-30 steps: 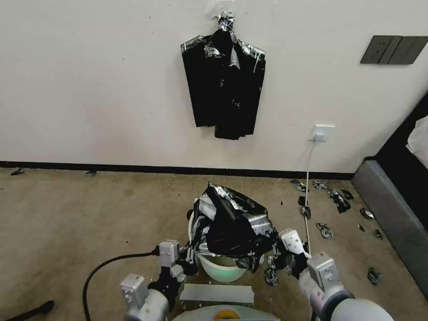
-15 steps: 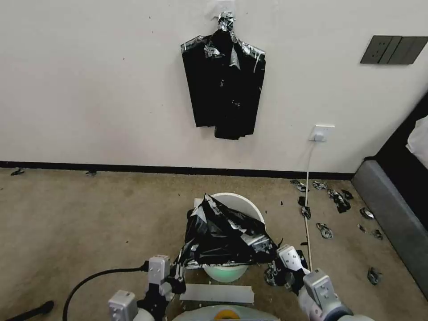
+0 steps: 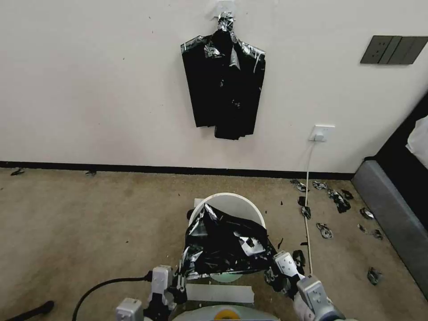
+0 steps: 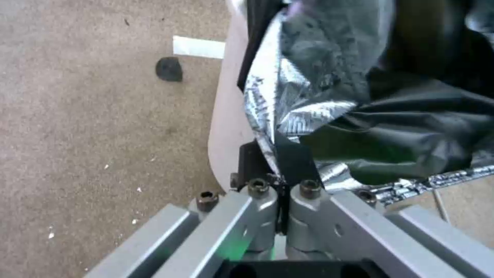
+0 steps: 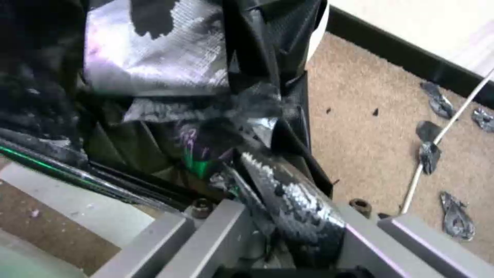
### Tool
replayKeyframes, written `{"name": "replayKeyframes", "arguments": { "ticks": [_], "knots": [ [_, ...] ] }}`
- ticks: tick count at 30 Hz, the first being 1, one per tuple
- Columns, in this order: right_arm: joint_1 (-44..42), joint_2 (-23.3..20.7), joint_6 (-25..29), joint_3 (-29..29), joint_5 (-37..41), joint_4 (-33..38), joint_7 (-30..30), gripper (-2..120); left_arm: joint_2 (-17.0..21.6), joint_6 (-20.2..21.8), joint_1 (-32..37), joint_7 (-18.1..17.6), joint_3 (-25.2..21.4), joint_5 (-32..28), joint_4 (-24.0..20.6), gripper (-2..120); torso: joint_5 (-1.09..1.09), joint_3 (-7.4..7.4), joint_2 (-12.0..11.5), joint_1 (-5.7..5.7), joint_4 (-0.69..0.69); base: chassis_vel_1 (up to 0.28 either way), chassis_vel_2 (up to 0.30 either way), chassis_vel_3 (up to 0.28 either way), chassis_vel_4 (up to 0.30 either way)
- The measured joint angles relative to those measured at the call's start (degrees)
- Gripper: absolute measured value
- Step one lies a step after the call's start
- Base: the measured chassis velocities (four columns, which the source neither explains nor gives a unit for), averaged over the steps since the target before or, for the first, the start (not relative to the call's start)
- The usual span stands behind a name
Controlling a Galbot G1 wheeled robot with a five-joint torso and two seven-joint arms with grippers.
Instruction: Place a trash bag onto the trash bin.
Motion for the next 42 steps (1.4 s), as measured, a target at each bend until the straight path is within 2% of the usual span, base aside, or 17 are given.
{"name": "replayKeyframes", "arguments": {
  "ticks": [17, 32, 35, 36, 37, 39, 40, 41, 42],
  "knots": [
    [2.4, 1.9, 1.0, -0.7, -0.8, -5.0, -0.5, 0, -2.3, -2.0, -4.7, 2.0, 0.2, 0.8, 8.1, 0, 0.00, 0.00, 0.0, 0.00, 0.00, 0.000, 0.000, 0.000, 0.000],
    [2.9, 2.2, 1.2, -0.2, -1.9, -6.4, -2.2, 1, -2.6, -2.5, -6.5, 3.4, -0.8, 0.8, 10.0, 0, 0.00, 0.00, 0.0, 0.00, 0.00, 0.000, 0.000, 0.000, 0.000],
    [2.4, 1.9, 0.9, 0.4, -2.2, -5.8, -2.8, 15, -2.4, -2.3, -5.9, 4.0, -1.0, 1.2, 9.0, 13, 0.00, 0.00, 0.0, 0.00, 0.00, 0.000, 0.000, 0.000, 0.000],
    [2.4, 1.9, 0.9, 0.4, -2.2, -5.8, -2.8, 15, -2.4, -2.3, -5.9, 4.0, -1.0, 1.2, 9.0, 13, 0.00, 0.00, 0.0, 0.00, 0.00, 0.000, 0.000, 0.000, 0.000],
    [2.2, 1.8, 0.6, 0.6, -2.2, -5.5, -3.1, 20, -2.3, -2.1, -5.8, 4.2, -1.1, 1.4, 8.8, 17, 0.00, 0.00, 0.0, 0.00, 0.00, 0.000, 0.000, 0.000, 0.000],
    [1.9, 1.5, -0.3, 0.9, -2.2, -4.7, -3.6, 30, -1.7, -1.6, -5.5, 4.9, -1.8, 1.7, 8.3, 29, 0.00, 0.00, 0.0, 0.00, 0.00, 0.000, 0.000, 0.000, 0.000],
    [1.8, 1.4, -0.7, 1.0, -2.2, -4.5, -3.7, 35, -1.5, -1.5, -5.4, 5.1, -2.1, 1.9, 8.1, 32, 0.00, 0.00, 0.0, 0.00, 0.00, 0.000, 0.000, 0.000, 0.000],
    [1.8, 1.4, -0.7, 1.0, -2.2, -4.5, -3.7, 35, -1.5, -1.5, -5.4, 5.1, -2.1, 1.9, 8.1, 32, 0.00, 0.00, 0.0, 0.00, 0.00, 0.000, 0.000, 0.000, 0.000],
    [1.6, 1.2, -1.3, 1.1, -2.2, -4.0, -3.8, 40, -1.2, -1.4, -5.2, 5.4, -2.4, 2.0, 7.8, 38, 0.00, 0.00, 0.0, 0.00, 0.00, 0.000, 0.000, 0.000, 0.000]
  ]
}}
